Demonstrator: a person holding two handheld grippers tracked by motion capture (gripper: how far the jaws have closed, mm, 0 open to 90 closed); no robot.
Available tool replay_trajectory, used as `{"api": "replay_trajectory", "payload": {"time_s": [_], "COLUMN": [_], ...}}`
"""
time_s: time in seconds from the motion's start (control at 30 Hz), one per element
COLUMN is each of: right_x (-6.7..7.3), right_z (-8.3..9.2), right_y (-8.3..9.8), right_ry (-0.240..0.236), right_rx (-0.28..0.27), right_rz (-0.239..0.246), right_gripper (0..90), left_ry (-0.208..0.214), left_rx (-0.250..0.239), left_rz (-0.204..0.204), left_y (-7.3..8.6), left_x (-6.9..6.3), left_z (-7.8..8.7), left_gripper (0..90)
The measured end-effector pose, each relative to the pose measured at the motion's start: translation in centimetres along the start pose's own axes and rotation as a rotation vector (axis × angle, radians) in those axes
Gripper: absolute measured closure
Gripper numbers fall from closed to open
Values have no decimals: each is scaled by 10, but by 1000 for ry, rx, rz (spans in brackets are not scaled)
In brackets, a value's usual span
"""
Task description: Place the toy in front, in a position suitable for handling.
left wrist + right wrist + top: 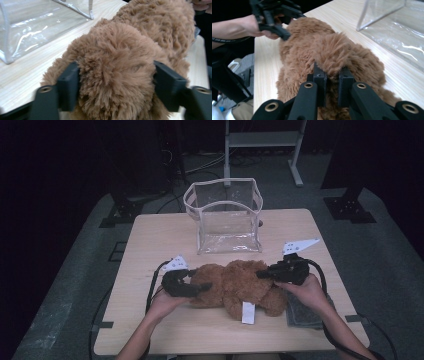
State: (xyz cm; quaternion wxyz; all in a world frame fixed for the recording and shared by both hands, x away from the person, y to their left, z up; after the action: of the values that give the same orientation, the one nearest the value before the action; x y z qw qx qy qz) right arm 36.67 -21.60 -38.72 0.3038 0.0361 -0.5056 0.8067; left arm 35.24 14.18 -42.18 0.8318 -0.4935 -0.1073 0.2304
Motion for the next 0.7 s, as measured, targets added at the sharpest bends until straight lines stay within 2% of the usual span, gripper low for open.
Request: {"api": "replay_trajectory", "payload": {"time_s": [0.1, 0.23, 0.3, 0.47, 0.7], "right_x": [-6, -8, -8, 0, 15], "right_z": [-3, -8, -9, -6, -1], "right_y": [5, 12, 17, 29, 41], "right_ry": [24, 53, 42, 19, 2], "right_rx": [7, 37, 38, 55, 59], "right_rz": [-8, 13, 21, 27, 60], "right_gripper": [802, 801, 801, 798, 794], "left_ry": [-10, -6, -2, -8, 9], "left_rx": [-7, -6, -2, 18, 18], "left_rz": [-21, -31, -50, -104, -106], "left_y": [3, 3, 4, 5, 8], "left_x": [-1, -2, -4, -20, -35], "left_z": [-3, -7, -7, -3, 5], "left_gripper": [157, 173, 220, 227, 227]}}
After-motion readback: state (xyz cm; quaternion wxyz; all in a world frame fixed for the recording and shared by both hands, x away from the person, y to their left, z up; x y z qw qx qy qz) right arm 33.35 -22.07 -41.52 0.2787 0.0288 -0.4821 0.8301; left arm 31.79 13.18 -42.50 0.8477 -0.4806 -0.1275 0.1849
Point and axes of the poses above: each handheld gripper's, and its own axes: z roughly backward along the jaws, y roughly out of its underside, x roughly to its left, the point moved 1 cm from there along -z, roughly forward along the jaws, and after that the axes turned 7 degrees about -z, right-handed, at the moved point
